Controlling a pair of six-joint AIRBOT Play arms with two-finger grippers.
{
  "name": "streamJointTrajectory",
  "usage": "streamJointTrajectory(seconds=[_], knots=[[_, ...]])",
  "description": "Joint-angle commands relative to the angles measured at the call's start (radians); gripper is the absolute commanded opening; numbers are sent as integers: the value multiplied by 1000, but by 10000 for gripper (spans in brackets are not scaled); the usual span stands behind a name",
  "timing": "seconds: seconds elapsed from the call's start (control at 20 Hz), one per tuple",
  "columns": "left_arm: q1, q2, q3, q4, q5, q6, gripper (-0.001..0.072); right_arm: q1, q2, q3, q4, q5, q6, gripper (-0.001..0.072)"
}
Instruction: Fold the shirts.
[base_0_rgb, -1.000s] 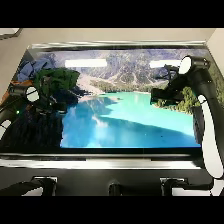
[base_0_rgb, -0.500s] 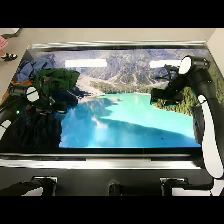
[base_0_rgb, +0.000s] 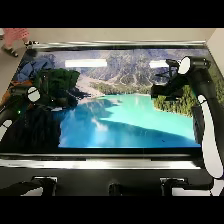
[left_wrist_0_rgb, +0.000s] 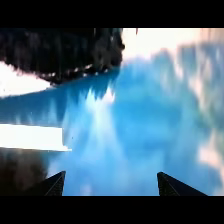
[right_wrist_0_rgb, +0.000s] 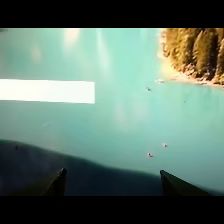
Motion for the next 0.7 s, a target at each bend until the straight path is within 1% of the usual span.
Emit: streamJointTrajectory(seconds=[0.0, 0.1, 0.15, 0.2, 0.25, 0.3, 0.35, 0.4, 0.45, 0.5, 0.55, 0.65], knots=[[-2, -1, 0, -13, 109, 0, 669, 0, -5, 1, -38, -103, -45, 700], [5, -18, 13, -21, 262, -2, 673, 0, -9, 1, -28, -170, -59, 714], [27, -54, 61, -37, 289, -27, 674, 0, -12, 1, -23, -188, -58, 714], [65, -119, 153, -68, 269, -47, 678, 0, -16, 1, -8, -200, -58, 714], [115, -201, 269, -107, 222, -51, 678, 0, -19, 1, 2, -204, -58, 712], [177, -304, 416, -142, 146, -93, 678, 0, -23, 1, 15, -202, -58, 707], [238, -404, 555, -156, 63, -183, 678, 0, -26, 1, 26, -195, -58, 707], [305, -503, 689, -174, -33, -294, 677, 0, -28, 1, 32, -184, -58, 707], [363, -581, 785, -213, -103, -369, 678, 0, -29, 1, 39, -177, -58, 707], [413, -638, 840, -283, -126, -404, 678, 0, -29, 1, 44, -174, -58, 707], [455, -672, 841, -371, -97, -409, 678, 0, -29, 1, 54, -172, -58, 706], [488, -713, 797, -463, -16, -408, 689, 0, -29, 1, 78, -175, -59, 706]])
